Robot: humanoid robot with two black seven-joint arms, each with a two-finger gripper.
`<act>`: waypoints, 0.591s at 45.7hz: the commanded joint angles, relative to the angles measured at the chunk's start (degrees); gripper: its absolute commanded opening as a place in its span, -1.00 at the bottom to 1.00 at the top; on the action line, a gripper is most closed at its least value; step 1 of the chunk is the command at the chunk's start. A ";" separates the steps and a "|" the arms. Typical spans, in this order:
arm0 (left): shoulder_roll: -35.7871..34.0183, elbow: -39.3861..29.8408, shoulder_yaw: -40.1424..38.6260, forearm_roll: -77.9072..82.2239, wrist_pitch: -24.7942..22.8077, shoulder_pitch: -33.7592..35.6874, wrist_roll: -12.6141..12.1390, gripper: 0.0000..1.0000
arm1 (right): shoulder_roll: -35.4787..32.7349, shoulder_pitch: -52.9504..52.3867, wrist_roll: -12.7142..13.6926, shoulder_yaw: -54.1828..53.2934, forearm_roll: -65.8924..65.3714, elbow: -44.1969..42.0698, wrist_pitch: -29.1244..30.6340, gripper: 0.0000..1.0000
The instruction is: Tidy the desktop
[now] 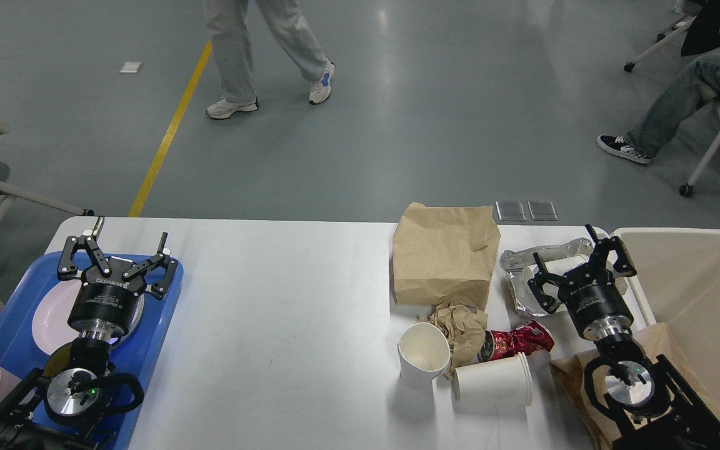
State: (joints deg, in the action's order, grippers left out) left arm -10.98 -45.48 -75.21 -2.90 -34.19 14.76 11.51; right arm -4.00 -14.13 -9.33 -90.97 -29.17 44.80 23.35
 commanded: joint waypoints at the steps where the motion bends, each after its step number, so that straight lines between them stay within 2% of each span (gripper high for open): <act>1: -0.01 -0.05 0.06 0.00 0.00 0.00 0.00 0.93 | -0.48 -0.19 0.81 0.61 -0.01 -0.15 0.03 1.00; 16: -0.01 -0.04 -0.03 0.00 0.00 0.00 0.00 0.93 | -1.01 -4.05 0.81 2.99 -0.01 -0.24 -1.46 1.00; 27: -0.01 -0.05 -0.03 0.00 -0.09 0.00 0.00 0.93 | -5.31 -4.68 0.28 2.81 -0.01 -0.41 -1.38 1.00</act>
State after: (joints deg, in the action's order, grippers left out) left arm -10.99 -45.47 -75.20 -2.90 -34.19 14.76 11.51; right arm -8.11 -18.83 -8.81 -88.24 -29.17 44.66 22.01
